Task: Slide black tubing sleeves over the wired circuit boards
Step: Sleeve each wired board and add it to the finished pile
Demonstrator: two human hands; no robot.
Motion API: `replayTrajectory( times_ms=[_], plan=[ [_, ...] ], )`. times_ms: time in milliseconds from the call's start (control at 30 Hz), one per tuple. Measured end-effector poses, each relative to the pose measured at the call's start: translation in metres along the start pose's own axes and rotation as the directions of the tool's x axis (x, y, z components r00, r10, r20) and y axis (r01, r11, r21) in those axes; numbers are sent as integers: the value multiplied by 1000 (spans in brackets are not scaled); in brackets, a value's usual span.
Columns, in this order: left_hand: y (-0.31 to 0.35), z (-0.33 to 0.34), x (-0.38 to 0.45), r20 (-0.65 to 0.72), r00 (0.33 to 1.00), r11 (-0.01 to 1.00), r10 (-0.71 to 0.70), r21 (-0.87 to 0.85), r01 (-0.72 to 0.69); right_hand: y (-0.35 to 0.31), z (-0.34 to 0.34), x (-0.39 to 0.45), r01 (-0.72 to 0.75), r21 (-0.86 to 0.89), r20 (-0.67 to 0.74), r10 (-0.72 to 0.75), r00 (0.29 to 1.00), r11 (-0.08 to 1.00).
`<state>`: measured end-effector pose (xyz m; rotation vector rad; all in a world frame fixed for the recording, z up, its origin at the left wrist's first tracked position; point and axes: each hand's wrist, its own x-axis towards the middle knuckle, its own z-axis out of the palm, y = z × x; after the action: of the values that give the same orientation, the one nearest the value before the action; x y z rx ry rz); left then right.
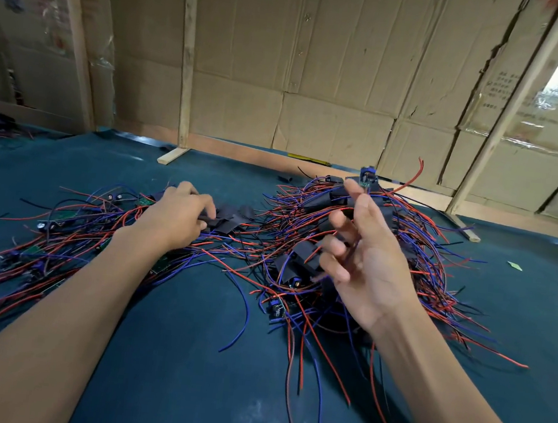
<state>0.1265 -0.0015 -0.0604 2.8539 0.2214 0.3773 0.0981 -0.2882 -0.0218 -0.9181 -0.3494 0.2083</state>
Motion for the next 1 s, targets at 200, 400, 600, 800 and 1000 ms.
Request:
replayTrajectory(
  times_ms=[200,400,600,800,1000],
  plan=[
    [1,3,4,138,987,975,-83,217,52,-4,-2,2,-68,34,12,67,998,997],
    [0,2,5,143,986,963,-85,265,45,2,-3,2,-31,76,66,26,998,997],
    [6,1,2,-7,999,971,-33,235,33,5,-5,3,-85,-136,64,94,994,987],
    [15,-2,0,-60,998,990,-24,139,32,7,-8,4,-112,-138,50,120,992,984],
    [13,-2,-3,-118,992,998,46,-34,-51,5,-10,5,-109,-56,96,114,989,992]
  ],
)
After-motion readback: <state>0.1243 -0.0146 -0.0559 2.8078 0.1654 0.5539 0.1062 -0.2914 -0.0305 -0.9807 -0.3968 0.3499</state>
